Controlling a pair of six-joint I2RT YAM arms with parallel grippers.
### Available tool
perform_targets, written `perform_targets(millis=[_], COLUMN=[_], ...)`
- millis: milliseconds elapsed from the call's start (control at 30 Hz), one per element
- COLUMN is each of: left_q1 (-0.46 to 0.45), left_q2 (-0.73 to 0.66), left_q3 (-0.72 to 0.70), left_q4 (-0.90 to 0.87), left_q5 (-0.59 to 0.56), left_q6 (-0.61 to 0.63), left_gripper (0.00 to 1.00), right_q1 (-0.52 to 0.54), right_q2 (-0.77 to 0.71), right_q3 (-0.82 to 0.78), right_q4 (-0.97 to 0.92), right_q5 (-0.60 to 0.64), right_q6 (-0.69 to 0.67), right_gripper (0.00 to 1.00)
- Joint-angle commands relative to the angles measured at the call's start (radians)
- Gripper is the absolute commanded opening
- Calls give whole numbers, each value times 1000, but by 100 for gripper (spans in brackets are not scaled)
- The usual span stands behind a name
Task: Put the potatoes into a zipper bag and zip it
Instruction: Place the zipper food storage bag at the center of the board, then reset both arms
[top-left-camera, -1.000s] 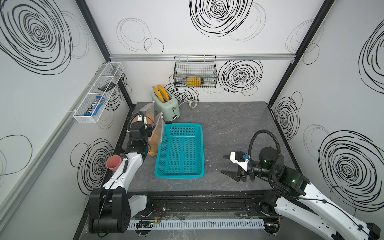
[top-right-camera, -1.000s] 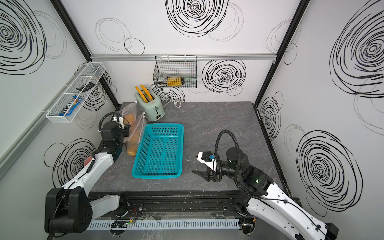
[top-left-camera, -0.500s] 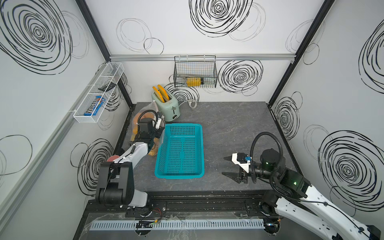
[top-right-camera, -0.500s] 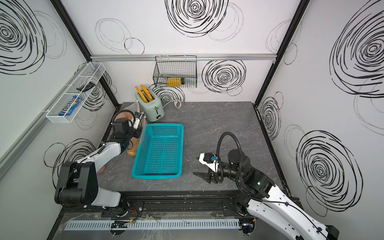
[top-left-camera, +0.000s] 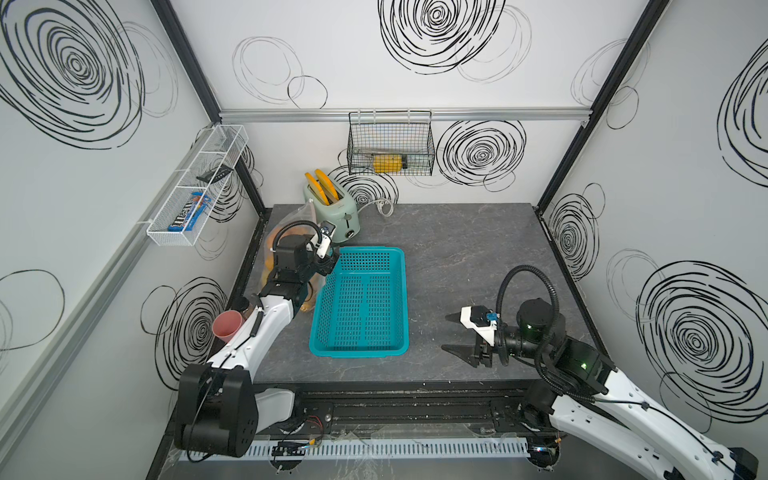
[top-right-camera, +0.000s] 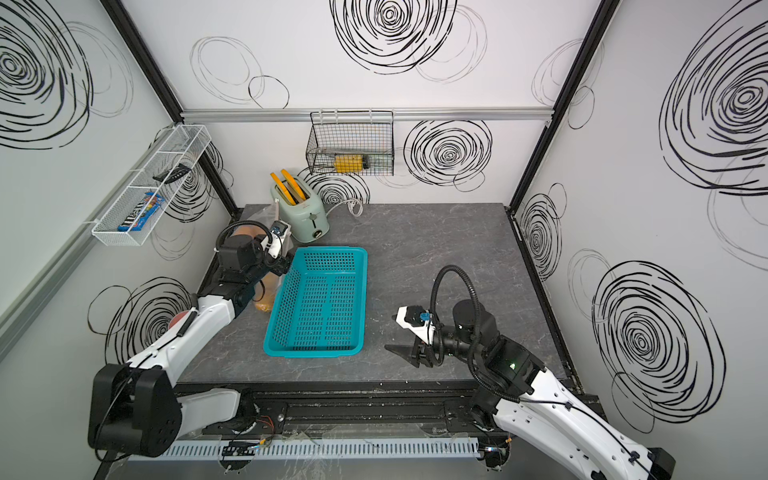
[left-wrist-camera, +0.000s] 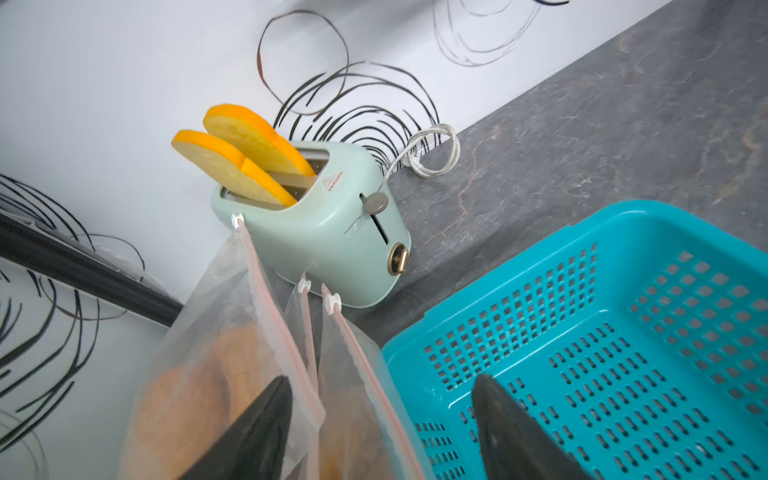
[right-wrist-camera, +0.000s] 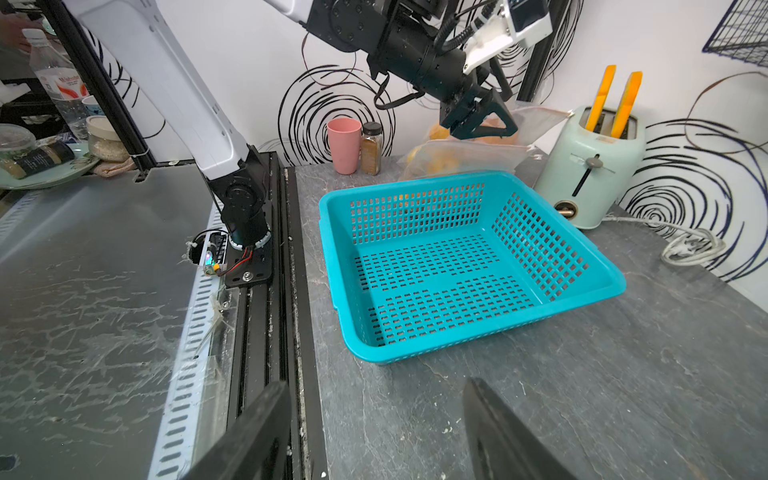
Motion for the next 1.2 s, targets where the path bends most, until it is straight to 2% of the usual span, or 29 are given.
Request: perform_targets(millis=[0, 100, 167, 267, 367, 433, 533, 633, 700, 833, 900, 1000, 1100, 1167], left_q1=[-46, -101, -137, -159, -167, -169, -210, -287, -364, -405, -407, -399, -363, -322], left_q2=[-112, -230, -303, -418, -546, -617, -692, -742, -739, -664, -613, -550, -497, -464], left_q3=[-8, -42, -80, -177, -292, -327, -392, -468, -552, -638, -677, -731, -796, -820], left_q4=[43, 62, 62, 62, 96, 84, 34, 94, 206, 376, 500, 646, 781, 812], left_q5=[10, -6, -50, -88, -223, -309, -531, -653, -773, -912, -933, -956, -889, -837], left_q6=[-51, -115, -221, -389, -541, -587, -650, -637, -547, -414, -320, -240, -235, -256], left_gripper=[85, 96, 96, 96, 96, 96, 96, 96, 96, 96, 96, 96, 96, 96], right_q1=[2, 0, -5, -17, -52, -90, -159, -196, -221, -298, -340, -405, -460, -489], right_q2=[15, 30, 33, 28, 21, 19, -3, -43, -68, -82, -71, -41, 32, 108], right_q3=[-18, -32, -37, -61, -115, -152, -216, -284, -343, -415, -447, -487, -514, -519], right_q4=[100, 168, 208, 315, 435, 491, 557, 606, 654, 714, 743, 791, 871, 918], right_q5=[44, 119, 168, 346, 499, 560, 640, 716, 807, 917, 959, 941, 940, 946], right_q6=[22, 63, 81, 143, 200, 236, 290, 273, 247, 258, 260, 266, 273, 280], right_gripper=[70, 72, 74, 84, 90, 91, 91, 92, 92, 92, 92, 91, 90, 90])
